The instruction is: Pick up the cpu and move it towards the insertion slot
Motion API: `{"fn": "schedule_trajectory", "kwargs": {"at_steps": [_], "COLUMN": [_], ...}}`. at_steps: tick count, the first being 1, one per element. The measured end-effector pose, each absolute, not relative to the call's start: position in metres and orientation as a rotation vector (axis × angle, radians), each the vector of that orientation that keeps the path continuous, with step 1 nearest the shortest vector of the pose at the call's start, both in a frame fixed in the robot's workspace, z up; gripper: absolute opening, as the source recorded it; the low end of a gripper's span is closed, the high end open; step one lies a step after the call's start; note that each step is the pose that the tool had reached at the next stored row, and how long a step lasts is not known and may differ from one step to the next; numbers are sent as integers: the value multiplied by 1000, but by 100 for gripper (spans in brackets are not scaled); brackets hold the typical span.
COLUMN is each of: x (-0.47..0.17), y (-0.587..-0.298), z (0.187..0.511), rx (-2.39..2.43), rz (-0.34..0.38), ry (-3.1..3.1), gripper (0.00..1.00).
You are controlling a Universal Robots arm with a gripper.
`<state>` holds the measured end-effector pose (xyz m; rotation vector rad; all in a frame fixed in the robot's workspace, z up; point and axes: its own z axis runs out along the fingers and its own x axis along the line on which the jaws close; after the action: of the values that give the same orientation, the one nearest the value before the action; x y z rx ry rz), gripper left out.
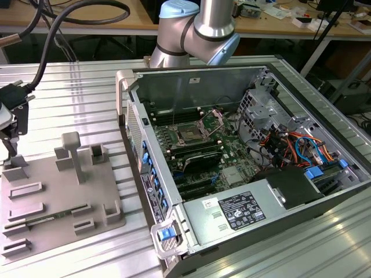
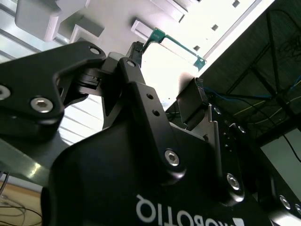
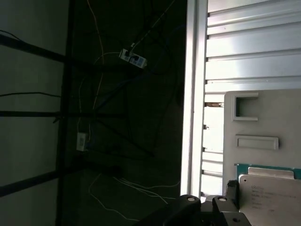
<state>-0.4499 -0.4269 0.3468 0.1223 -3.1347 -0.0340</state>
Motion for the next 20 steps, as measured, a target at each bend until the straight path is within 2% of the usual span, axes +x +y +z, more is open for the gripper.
{"fn": "schedule_trajectory", "kwargs": {"at_steps": [20], "x": [-439], "y": [-427], "z": [353], "rx": [122], "rz": [-34], "ry": [-3132], "gripper": [55]}}
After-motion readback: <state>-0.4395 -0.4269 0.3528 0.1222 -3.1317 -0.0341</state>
